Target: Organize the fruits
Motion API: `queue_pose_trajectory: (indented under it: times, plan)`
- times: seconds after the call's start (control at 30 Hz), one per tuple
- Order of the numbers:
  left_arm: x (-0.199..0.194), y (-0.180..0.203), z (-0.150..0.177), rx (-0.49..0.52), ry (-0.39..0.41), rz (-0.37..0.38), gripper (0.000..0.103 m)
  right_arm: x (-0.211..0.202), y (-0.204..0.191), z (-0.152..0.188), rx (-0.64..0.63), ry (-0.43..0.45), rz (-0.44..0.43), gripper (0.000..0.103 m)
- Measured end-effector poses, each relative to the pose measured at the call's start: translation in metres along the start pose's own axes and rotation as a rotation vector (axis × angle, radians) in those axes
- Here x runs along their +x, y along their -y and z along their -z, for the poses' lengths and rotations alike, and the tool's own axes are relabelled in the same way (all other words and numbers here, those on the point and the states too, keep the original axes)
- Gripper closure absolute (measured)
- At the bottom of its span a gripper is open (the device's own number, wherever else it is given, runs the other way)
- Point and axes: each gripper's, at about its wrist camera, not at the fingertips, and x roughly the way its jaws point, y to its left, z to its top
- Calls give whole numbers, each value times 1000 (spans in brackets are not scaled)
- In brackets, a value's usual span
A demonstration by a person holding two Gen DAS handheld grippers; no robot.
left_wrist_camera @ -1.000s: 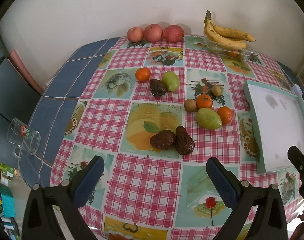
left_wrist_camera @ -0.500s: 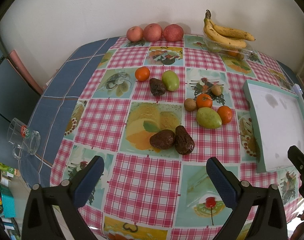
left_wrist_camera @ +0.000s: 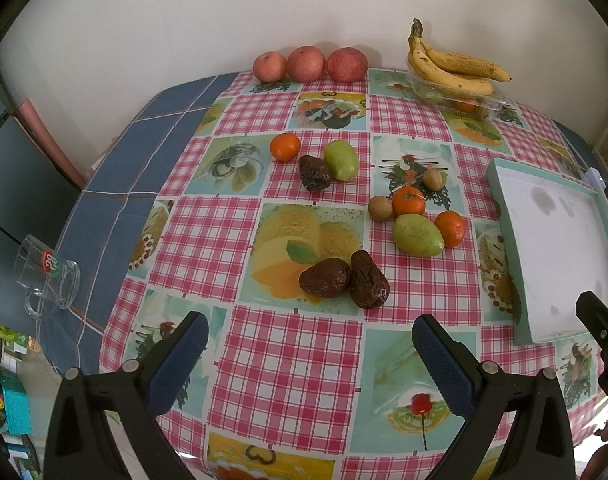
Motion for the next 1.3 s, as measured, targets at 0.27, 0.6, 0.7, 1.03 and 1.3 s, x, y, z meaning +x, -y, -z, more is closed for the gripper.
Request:
queue_pose_trajectory:
  times: [0.27, 0.6, 0.7, 1.03, 1.3]
  plan:
    - [10, 0, 0, -21, -14, 3, 0, 2, 1, 1, 2, -5, 0, 9]
    - [-7, -14, -47, -81, 169, 77, 0, 5, -5, -14, -11, -3, -5, 9]
    - [-4, -17, -65, -94, 174, 81, 0, 8, -11, -29, -9, 0, -14, 9]
    - [32, -49, -89, -237, 132, 38, 0, 31, -53, -65, -81, 30, -21, 9]
    - [55, -76, -75, -299, -6, 53, 0, 61, -86, -70, -162, -39, -77, 9]
